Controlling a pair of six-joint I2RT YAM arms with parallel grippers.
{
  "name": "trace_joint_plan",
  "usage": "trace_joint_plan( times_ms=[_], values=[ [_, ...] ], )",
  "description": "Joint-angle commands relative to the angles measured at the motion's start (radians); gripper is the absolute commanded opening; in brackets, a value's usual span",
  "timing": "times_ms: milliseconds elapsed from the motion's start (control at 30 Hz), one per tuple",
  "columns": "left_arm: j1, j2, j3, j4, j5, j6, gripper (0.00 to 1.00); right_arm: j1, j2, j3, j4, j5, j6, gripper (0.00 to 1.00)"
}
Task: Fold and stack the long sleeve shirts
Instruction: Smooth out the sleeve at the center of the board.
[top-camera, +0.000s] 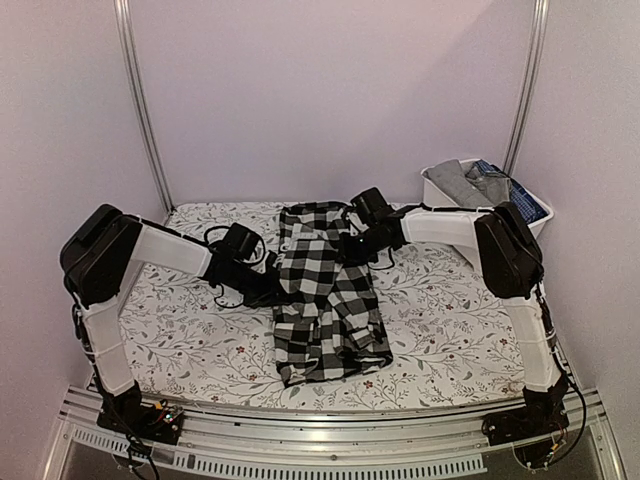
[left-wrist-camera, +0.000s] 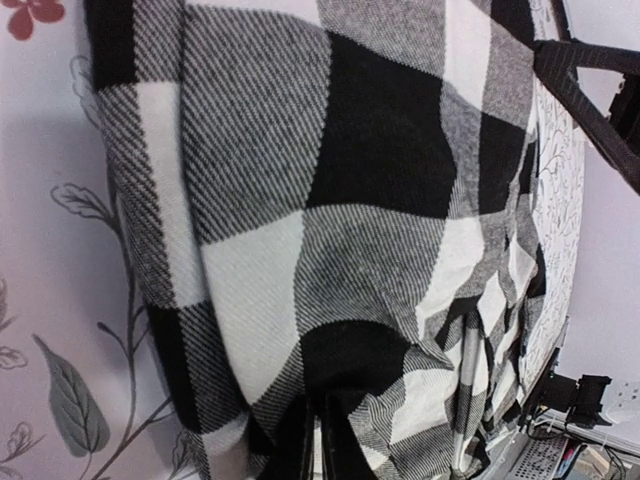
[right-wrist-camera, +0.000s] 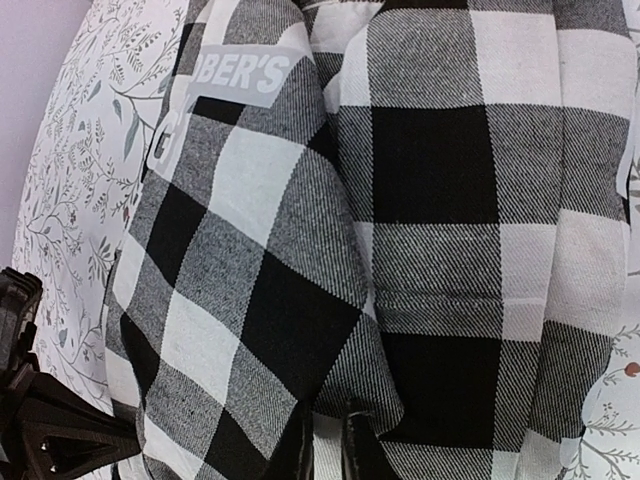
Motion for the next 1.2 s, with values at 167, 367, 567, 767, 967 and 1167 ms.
trace_joint_plan(
  times_ms=[167, 367, 567, 767, 967, 1167],
  values=[
    [0.019, 0.066, -0.009, 0.018, -0.012, 0.023, 0.04, -0.024, 0.042, 0.044, -0.015, 0.008, -0.019, 0.08],
    [0.021, 0.079, -0.001, 0.002, -0.007, 0.044, 0.03, -0.024, -0.02, 0.047, -0.048, 0.046, -0.041, 0.12],
    [0.023, 0.07, 0.01, -0.007, -0.004, 0.052, 0.04, -0.023, -0.084, 0.046, 0.011, -0.032, -0.064, 0.15],
    [0.023, 0.068, 0.03, -0.026, 0.002, 0.066, 0.04, -0.021, -0.02, 0.05, 0.103, -0.193, -0.043, 0.16],
    [0.022, 0.058, 0.049, -0.049, 0.007, 0.083, 0.04, -0.023, 0.085, 0.093, 0.187, -0.27, 0.012, 0.15],
    [0.023, 0.031, 0.055, -0.07, 0.01, 0.096, 0.06, -0.048, 0.186, 0.113, 0.266, -0.255, 0.14, 0.15]
  ],
)
